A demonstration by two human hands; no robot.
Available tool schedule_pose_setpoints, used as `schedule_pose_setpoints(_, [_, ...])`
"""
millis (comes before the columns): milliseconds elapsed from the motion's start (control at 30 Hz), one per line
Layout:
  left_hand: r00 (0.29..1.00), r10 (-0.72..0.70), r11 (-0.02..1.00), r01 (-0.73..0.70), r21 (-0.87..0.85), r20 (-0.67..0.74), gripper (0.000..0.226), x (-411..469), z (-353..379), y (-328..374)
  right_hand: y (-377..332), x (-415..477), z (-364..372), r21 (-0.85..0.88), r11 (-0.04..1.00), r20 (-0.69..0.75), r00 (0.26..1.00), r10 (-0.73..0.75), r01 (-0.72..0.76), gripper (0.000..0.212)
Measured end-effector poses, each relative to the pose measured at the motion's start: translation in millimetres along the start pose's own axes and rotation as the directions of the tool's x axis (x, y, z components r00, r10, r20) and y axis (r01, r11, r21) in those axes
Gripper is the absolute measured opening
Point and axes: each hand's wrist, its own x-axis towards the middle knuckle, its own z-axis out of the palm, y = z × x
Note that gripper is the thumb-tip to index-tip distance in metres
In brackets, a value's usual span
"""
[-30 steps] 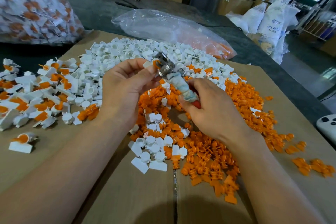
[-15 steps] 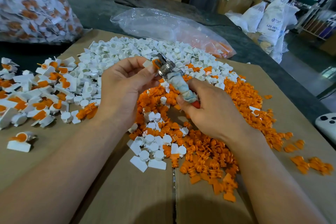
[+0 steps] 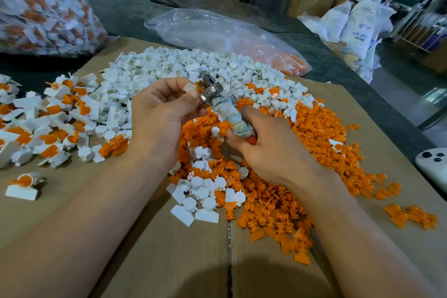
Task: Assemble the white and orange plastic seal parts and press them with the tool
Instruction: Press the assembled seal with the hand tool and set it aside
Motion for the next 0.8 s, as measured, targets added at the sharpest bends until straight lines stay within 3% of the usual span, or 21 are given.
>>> schedule_pose_setpoints(800, [1.000, -0.022, 1.000, 0.022, 0.006, -0.005, 0.023, -0.7, 1.0, 0.7, -1.4, 1.2, 4.3, -0.073, 0.997, -0.003, 1.000, -0.018, 0.017, 0.016])
